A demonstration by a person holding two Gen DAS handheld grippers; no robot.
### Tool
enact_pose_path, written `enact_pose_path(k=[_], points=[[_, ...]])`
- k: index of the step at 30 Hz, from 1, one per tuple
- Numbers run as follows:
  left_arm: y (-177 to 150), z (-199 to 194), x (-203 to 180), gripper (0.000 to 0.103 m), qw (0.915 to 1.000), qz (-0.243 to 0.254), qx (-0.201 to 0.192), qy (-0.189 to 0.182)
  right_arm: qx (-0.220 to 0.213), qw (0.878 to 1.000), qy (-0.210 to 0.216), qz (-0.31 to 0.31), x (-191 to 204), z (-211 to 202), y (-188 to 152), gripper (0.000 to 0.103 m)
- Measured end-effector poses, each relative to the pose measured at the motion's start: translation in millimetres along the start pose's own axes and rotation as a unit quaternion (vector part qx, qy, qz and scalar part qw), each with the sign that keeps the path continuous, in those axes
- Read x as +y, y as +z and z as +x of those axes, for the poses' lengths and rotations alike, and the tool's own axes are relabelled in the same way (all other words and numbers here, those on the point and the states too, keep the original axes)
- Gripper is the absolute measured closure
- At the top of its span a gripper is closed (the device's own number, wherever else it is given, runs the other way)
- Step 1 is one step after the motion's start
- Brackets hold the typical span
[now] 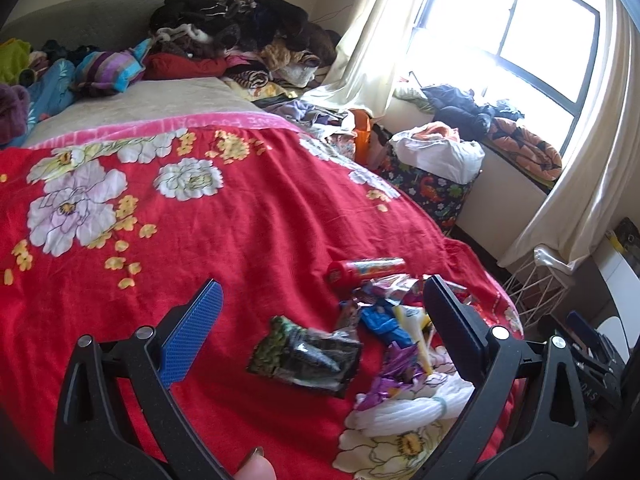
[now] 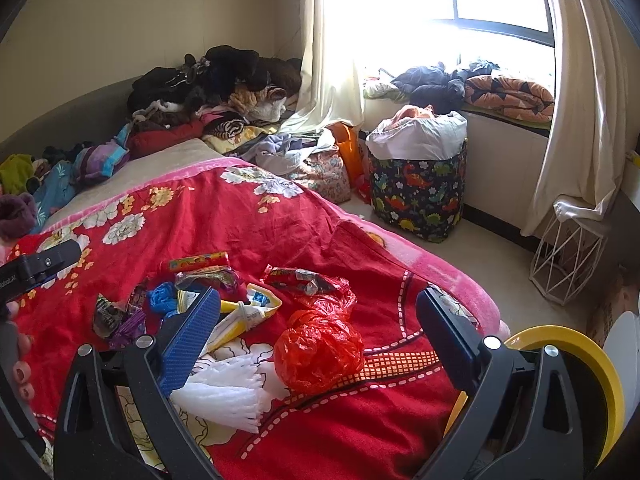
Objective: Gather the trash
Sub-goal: 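Grasp the green snack wrapper with the left tool while the right tool grasps the red plastic bag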
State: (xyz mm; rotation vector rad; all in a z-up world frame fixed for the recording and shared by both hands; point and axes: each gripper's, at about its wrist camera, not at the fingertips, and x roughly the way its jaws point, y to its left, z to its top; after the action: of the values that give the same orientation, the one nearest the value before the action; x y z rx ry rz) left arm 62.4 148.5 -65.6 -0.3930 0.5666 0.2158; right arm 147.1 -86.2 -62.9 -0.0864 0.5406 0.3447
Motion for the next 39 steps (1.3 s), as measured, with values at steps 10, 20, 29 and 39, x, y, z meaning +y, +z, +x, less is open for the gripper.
enact_pose_path(k=[10,20,29,39], points=[[-21,25,20,0.011,0.9974,-0.029,0.064,0.018,0.016,1.0,-0.014,0.001,-4,26,-1,0.008],[-41,43,24,0.026,0.9926,-0.053,0.109,0.007,0.055,0.998,-0.012,0.017,-12,57,-13,0.008],[-43,45,15,0.054,0.9917,-0.053,0.116,-0.018,0.128,0.989,0.038,0.063,-25,85,-27,0.057],[-31,33,5,0.072,0.9936,-0.041,0.098,-0.037,0.097,0.988,0.068,0.1,-38,42,-33,0.068]])
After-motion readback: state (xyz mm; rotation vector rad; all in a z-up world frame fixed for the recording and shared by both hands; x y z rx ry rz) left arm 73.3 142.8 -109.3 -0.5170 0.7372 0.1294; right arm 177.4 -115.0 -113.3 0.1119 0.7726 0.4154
